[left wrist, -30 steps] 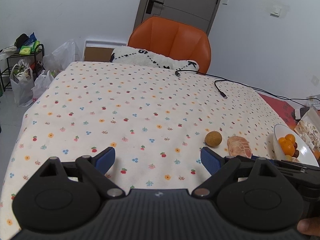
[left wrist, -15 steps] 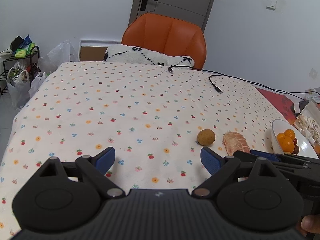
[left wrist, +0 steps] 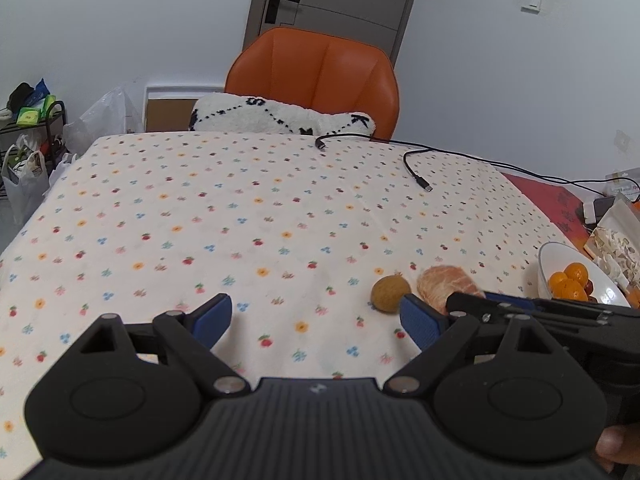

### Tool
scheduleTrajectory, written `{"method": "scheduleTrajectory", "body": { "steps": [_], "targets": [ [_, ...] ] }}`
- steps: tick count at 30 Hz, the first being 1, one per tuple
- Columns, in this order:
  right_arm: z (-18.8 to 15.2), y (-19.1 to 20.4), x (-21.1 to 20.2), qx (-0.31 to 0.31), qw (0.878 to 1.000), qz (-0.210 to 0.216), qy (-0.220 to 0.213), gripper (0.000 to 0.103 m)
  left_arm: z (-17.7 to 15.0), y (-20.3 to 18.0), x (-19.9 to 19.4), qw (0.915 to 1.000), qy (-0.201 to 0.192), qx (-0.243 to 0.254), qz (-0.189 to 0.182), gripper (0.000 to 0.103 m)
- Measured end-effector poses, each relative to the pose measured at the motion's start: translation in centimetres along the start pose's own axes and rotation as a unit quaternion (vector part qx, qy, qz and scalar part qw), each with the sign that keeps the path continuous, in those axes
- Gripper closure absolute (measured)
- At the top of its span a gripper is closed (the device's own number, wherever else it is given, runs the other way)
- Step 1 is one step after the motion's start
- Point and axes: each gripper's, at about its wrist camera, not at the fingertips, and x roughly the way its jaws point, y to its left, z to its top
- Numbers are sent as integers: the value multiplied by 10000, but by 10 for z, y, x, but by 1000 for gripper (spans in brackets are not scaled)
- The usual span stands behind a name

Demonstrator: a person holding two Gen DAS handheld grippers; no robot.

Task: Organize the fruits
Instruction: 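Grasp the peeled pomelo segment with the right tool while the left tool grasps the brown fruit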

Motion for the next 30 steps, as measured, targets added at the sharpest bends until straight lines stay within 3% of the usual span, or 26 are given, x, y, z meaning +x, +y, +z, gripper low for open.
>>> {"method": "scheduleTrajectory", "body": {
  "steps": [4,14,16,17,18,19,30],
  "targets": [
    [7,-4,-5,30,9999,109,-118,80,3,-8,7,10000,-8,46,-78,17],
    [12,-23,-17,220,9993,163,-255,80,2,-28,29,9996,81,110,-236,42],
    [13,-26,-22,249,9991,158,-292,80,2,-33,33,9996,66,190,-213,50],
    [13,-28,-24,251,9991,157,-308,80,2,-36,34,9996,54,252,-148,59],
    [13,-29,-26,252,9990,160,-328,80,3,-37,34,9996,63,251,-141,75],
    [13,-31,-29,263,9989,158,-348,80,4,-36,35,9995,112,178,-219,78],
    [10,-51,-51,427,9977,114,-518,81,12,-56,12,9994,-98,171,-286,78]
  ]
}}
